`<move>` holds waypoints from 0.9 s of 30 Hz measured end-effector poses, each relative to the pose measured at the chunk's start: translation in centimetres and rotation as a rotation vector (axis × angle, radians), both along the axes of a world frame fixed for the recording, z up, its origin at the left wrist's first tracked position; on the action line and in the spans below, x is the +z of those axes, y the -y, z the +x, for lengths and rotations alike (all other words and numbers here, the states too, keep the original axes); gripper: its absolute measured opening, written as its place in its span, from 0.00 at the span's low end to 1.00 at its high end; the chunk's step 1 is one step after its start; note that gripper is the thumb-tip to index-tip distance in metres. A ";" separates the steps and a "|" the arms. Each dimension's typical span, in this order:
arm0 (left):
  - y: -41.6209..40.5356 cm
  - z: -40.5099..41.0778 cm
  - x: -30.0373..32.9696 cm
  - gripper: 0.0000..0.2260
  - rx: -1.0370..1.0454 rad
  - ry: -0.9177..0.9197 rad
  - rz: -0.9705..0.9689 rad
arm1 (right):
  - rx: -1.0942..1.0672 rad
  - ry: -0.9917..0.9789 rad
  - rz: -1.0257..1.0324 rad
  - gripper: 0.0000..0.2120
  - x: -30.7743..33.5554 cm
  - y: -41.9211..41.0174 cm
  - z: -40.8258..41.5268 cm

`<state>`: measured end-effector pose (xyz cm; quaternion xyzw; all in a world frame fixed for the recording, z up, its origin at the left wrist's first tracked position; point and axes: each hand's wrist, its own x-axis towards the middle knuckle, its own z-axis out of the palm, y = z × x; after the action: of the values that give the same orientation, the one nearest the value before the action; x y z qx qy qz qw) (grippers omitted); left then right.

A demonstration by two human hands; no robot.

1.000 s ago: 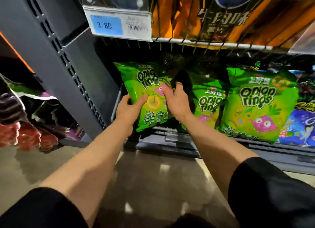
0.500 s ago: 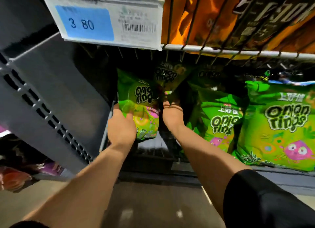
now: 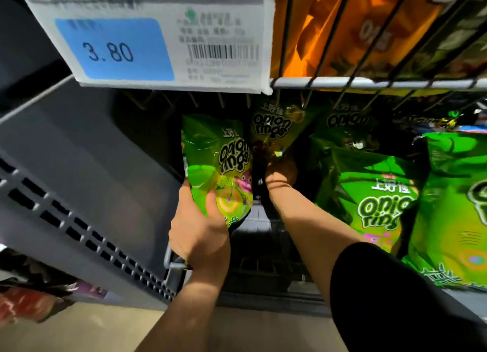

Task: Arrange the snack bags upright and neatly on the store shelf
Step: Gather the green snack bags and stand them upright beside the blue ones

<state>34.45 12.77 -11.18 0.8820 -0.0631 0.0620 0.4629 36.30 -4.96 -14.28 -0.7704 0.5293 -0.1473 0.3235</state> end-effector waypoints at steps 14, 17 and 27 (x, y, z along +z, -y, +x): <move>-0.7 -0.8 -0.4 0.19 0.058 0.030 -0.052 | -0.294 0.772 0.039 0.11 0.7 0.4 1.2; -0.8 -0.8 -0.6 0.17 0.052 -0.018 -0.022 | -0.220 0.604 0.012 0.05 0.9 0.6 2.3; -1.1 -0.9 -0.9 0.29 0.022 0.122 -0.008 | -0.106 0.345 0.025 0.18 -1.7 0.6 3.3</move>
<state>33.54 13.86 -12.06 0.8754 -0.0814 0.1210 0.4610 39.57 -5.52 -15.98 -0.7007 0.5075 -0.2878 0.4108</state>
